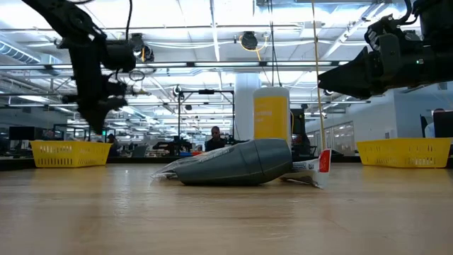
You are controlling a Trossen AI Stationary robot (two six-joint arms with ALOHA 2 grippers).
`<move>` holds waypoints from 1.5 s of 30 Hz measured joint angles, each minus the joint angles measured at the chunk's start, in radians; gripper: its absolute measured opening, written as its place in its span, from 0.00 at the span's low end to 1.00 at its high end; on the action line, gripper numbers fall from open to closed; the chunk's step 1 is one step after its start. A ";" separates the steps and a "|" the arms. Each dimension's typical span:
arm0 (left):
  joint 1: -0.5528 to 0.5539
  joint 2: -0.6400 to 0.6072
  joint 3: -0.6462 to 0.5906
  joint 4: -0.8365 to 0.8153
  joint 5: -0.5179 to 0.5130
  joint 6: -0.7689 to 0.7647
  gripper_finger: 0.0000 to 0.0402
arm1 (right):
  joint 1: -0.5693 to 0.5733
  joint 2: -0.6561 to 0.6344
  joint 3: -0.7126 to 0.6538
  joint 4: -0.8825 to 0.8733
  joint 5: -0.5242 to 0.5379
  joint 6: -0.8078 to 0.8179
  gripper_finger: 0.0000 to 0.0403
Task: Pick & Place Travel size toiletries
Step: Put the blue shaving cream into the right blue bin
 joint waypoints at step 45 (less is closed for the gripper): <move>-0.854 0.592 -0.159 1.581 -0.130 0.047 0.05 | -0.150 0.618 0.602 -0.551 -0.577 -0.268 0.76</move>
